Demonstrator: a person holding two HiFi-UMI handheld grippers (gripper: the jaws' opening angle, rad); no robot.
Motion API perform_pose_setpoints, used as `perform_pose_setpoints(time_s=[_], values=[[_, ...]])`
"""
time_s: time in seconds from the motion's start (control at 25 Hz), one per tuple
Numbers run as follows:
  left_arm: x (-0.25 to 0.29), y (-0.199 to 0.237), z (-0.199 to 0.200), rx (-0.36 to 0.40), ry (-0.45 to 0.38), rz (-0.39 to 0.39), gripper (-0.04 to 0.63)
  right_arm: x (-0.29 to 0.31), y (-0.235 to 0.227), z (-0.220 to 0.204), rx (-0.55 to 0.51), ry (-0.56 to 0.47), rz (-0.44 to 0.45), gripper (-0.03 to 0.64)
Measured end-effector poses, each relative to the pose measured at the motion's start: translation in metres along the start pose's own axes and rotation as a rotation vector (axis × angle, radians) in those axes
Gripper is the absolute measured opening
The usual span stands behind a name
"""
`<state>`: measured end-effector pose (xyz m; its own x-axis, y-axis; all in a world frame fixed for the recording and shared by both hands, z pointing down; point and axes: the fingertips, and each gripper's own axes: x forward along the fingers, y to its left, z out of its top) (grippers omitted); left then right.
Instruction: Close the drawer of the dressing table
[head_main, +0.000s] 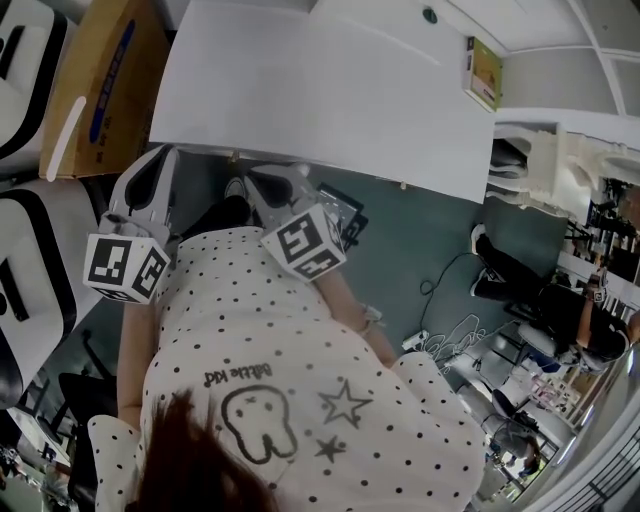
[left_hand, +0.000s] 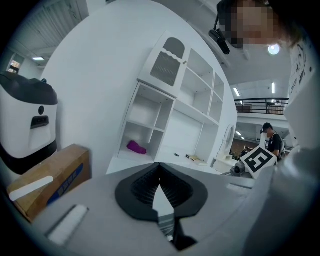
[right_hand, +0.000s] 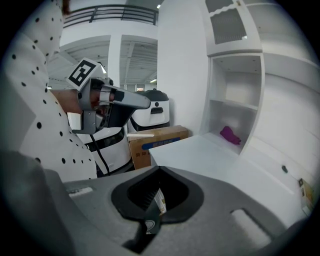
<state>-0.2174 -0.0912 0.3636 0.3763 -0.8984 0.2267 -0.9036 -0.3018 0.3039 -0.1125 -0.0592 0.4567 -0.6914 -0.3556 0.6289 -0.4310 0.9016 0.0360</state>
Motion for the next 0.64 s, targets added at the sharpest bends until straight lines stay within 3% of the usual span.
perform_pose_setpoints(time_s=[0.64], values=[[0.012, 0.0, 0.0, -0.015, 0.022, -0.028, -0.005, 0.001, -0.01, 0.002, 0.022, 0.011, -0.022, 0.002]])
